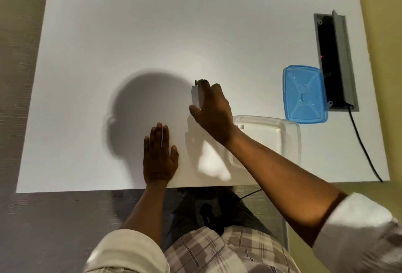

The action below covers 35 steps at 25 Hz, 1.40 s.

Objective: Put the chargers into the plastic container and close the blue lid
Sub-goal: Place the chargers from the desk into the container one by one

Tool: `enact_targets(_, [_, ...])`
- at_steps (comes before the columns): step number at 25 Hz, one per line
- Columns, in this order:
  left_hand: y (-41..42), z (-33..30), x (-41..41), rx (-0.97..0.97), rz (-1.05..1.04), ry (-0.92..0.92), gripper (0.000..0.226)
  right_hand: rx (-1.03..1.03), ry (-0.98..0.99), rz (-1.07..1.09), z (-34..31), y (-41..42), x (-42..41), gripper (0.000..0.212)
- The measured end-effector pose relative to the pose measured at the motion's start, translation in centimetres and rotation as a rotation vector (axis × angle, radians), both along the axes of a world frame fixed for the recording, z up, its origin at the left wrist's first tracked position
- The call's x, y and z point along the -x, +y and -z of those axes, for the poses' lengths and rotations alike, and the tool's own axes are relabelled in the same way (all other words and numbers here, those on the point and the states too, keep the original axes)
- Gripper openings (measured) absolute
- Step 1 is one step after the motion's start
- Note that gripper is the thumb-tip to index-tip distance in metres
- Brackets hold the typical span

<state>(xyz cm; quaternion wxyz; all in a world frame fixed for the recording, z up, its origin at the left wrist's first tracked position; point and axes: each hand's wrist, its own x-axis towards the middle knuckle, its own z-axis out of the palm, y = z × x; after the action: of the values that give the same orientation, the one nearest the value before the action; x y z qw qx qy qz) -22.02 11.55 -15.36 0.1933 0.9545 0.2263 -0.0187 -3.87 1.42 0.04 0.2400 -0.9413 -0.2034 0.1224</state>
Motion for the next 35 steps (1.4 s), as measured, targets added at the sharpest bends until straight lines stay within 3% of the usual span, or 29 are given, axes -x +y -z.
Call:
enact_targets(10, [-0.1, -0.5, 0.0, -0.015, 0.0, 0.009, 0.067, 0.216, 0.142, 0.204, -1.0, -15.2, 3.2, 0.064])
enact_targets(20, [0.0, 0.3, 0.1, -0.032, 0.001, -0.008, 0.067, 0.393, 0.309, 0.249, 4.3, -18.3, 1.6, 0.067])
enact_targets(28, [0.1, 0.5, 0.1, -0.045, 0.0, -0.016, 0.068, 0.363, 0.343, 0.227, 5.6, -18.7, 1.7, 0.068])
enact_targets(35, [0.0, 0.2, 0.1, -0.038, -0.004, -0.02, 0.068, 0.217, 0.369, 0.266, 5.5, -19.0, 1.9, 0.058])
